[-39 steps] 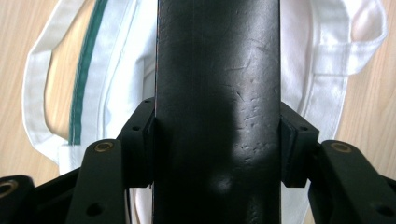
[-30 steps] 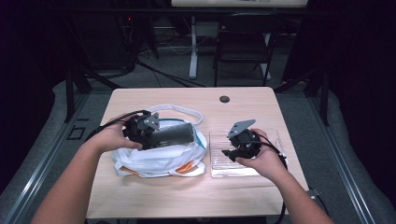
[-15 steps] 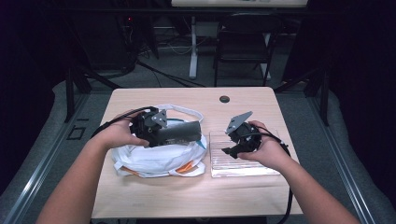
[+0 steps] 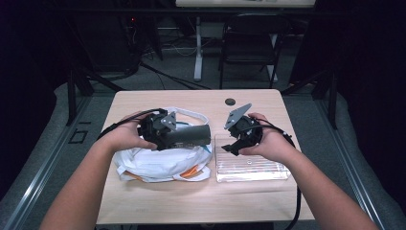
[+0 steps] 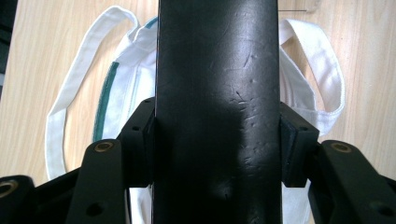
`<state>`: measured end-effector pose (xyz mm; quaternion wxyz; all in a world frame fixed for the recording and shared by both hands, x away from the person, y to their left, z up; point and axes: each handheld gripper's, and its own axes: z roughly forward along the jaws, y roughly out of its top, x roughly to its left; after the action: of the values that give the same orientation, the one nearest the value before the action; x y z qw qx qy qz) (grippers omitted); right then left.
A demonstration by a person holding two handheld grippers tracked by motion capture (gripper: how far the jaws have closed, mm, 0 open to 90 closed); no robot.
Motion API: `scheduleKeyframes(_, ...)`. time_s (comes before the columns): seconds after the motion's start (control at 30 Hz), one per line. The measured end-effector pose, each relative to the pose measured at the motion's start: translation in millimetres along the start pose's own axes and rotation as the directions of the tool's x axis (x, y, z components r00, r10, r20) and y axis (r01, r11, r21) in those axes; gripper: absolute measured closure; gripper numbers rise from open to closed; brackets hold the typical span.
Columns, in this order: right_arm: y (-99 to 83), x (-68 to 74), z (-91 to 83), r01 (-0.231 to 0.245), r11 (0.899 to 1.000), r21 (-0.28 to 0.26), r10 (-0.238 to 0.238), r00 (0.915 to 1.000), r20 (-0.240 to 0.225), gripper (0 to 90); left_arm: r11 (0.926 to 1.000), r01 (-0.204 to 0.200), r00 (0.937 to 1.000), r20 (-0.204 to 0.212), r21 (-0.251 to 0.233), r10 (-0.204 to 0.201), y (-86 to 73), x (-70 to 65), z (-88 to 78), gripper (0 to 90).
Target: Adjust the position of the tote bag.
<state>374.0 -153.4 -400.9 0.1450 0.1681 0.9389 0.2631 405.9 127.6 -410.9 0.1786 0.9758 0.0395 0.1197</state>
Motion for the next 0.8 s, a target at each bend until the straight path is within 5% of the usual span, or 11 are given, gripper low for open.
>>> scheduleKeyframes(0.5,14.3,-5.4,4.9,0.005,0.999,0.037,-0.004,0.9998,-0.021,33.9,0.9997,-0.023,0.9997,0.009,-0.006,0.023,9.7,-2.2,2.8,43.2)
scheduleKeyframes(0.8,24.1,-5.1,7.1,0.072,0.996,0.055,-0.072,0.9974,-0.005,28.4,0.9992,-0.032,0.9993,0.016,-0.021,0.033,16.2,-3.4,5.1,43.2)
